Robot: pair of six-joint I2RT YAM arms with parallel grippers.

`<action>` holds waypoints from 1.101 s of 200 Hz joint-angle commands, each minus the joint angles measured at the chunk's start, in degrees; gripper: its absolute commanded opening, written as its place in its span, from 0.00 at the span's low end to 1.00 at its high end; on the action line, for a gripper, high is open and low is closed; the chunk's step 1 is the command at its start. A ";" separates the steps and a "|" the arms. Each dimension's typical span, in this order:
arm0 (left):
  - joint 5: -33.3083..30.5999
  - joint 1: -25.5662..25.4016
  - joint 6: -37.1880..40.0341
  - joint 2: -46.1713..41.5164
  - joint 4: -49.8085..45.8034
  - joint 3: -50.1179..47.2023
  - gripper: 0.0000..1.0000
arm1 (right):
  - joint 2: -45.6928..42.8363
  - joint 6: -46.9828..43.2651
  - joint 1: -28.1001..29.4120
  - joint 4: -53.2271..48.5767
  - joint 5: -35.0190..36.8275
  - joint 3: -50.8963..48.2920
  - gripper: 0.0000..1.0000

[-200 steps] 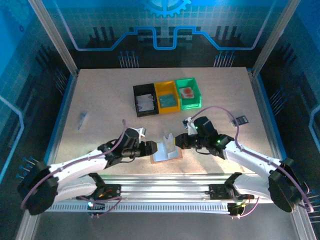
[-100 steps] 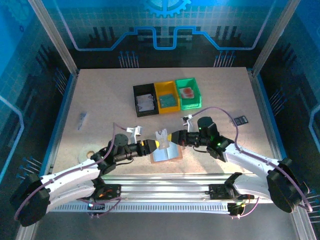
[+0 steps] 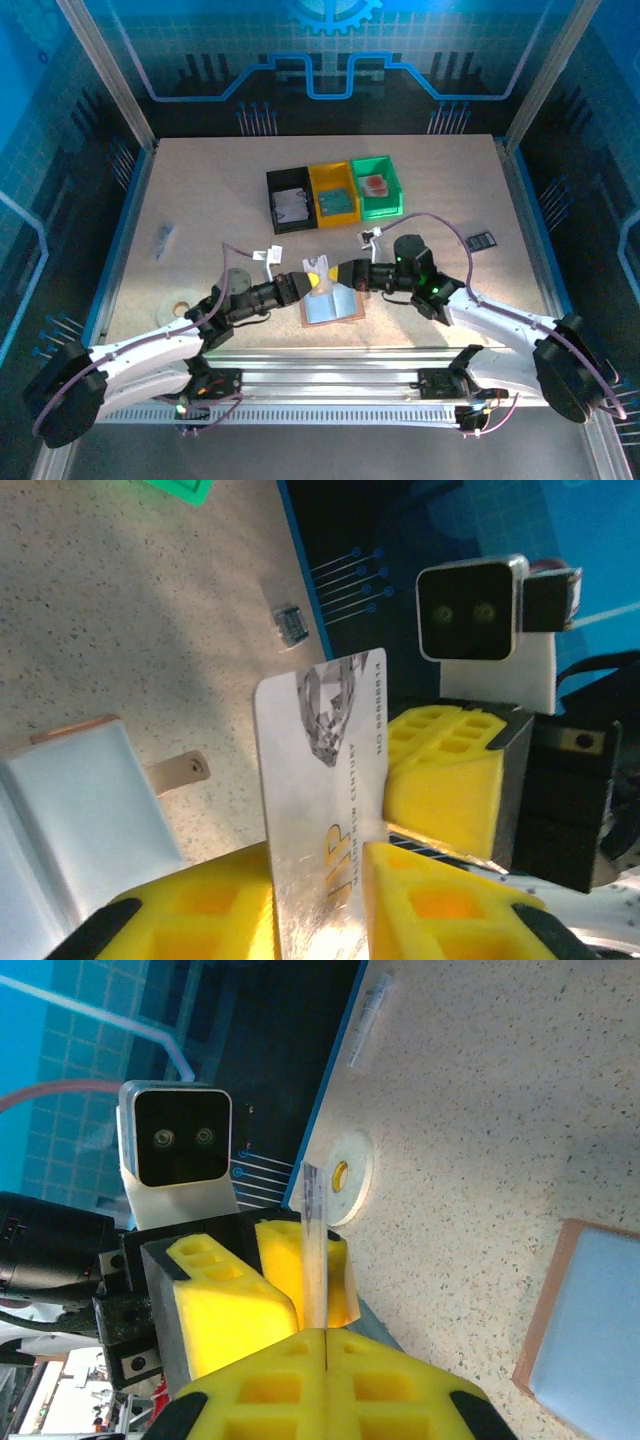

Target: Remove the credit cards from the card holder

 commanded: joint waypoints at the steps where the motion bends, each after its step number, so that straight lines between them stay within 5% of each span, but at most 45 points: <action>1: 1.30 0.29 -1.22 0.08 5.31 -0.84 0.19 | 0.95 0.38 1.55 2.87 -0.13 -0.29 0.00; 36: 1.58 0.29 -2.45 -0.05 6.48 -0.39 0.00 | 2.05 0.61 2.41 4.26 0.02 -0.25 0.00; 156: 3.27 0.44 -2.35 -1.49 3.74 1.03 0.00 | 1.67 -2.51 2.83 -0.35 -1.05 1.06 0.00; 183: 10.90 3.29 1.05 -1.76 -8.24 4.92 0.00 | -2.48 -8.78 -0.64 -13.39 -0.83 3.72 0.37; 220: 20.17 7.92 14.59 -2.58 -38.30 15.50 0.00 | -8.03 -18.86 -4.60 -25.03 0.44 6.99 0.49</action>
